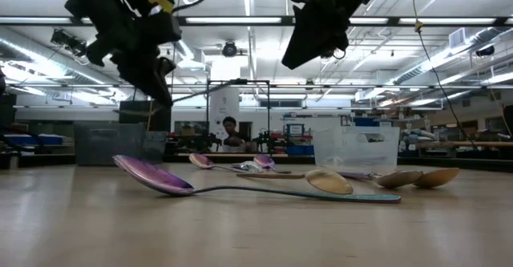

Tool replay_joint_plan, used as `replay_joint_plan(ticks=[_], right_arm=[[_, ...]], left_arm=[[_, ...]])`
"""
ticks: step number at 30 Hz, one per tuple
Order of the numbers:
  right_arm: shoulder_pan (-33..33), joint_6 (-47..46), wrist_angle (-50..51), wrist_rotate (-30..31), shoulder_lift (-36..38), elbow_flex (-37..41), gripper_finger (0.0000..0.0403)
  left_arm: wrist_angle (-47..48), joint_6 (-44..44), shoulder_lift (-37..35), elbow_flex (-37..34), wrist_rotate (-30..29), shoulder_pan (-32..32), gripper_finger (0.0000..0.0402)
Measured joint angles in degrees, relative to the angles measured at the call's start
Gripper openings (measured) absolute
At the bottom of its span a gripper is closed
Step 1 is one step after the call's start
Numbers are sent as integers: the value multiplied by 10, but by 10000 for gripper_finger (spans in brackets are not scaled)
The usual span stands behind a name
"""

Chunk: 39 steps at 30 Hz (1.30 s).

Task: Sort silverware by color (type)
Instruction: Put the blue spoon into the black bin

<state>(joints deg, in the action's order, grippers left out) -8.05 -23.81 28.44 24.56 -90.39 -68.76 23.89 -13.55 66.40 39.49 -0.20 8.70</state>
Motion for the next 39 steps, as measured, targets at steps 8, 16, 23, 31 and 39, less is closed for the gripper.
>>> replay_joint_plan(ticks=[8, 16, 23, 31, 39], right_arm=[[0, 46, -57, -5, 3, 1, 118], [6, 136, -181, -7, 35, 1, 118], [7, 228, -275, -7, 55, 0, 118], [8, 344, -337, 69, 54, 1, 118], [9, 327, -339, 168, 54, 1, 118]], left_arm=[[-27, 39, -61, 0, -16, -13, 16], [-66, 56, -111, 1, -45, -13, 16], [-85, 62, -148, 7, -57, 5, 16], [-92, 70, -174, 36, -57, 22, 16], [-151, 70, -177, 38, -75, 45, 16]])
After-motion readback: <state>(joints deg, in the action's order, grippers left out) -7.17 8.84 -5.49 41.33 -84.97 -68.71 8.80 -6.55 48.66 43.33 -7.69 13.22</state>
